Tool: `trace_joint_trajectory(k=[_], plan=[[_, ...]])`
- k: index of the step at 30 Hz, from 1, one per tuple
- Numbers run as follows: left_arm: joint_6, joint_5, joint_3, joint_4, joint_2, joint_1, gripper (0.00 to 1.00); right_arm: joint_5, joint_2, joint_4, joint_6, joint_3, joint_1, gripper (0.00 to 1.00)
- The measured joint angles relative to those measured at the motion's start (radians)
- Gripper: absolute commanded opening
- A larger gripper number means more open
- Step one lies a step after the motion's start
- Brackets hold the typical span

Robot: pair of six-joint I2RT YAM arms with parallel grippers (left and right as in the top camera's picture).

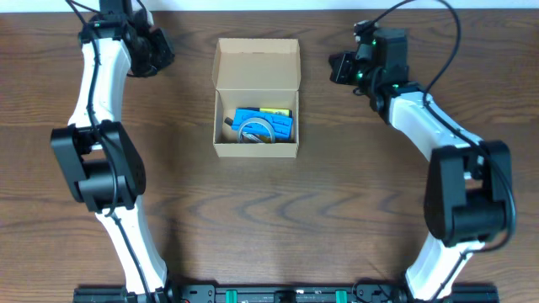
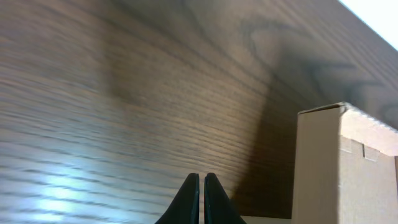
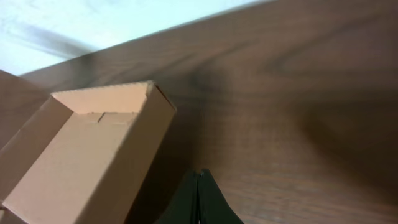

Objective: Pack container
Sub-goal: 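Raise both grippers to the far side of the box, then grasp the box lid with both grippers and bring it over the box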

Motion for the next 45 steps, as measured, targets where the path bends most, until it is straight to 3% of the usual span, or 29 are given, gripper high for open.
trace_joint_trajectory(k=[19,36,45], plan=[[-0.04,0.236,0.0,-0.004,0.122,-0.044,0.05,-0.176,0.227,0.229,0.313,0.0,0.026,0.01],[-0.032,0.294,0.0,0.005,0.153,-0.106,0.05,-0.208,0.243,0.399,0.325,0.015,0.069,0.01],[0.048,0.347,0.0,0.007,0.153,-0.105,0.05,-0.25,0.245,0.5,0.288,0.015,0.069,0.01]])
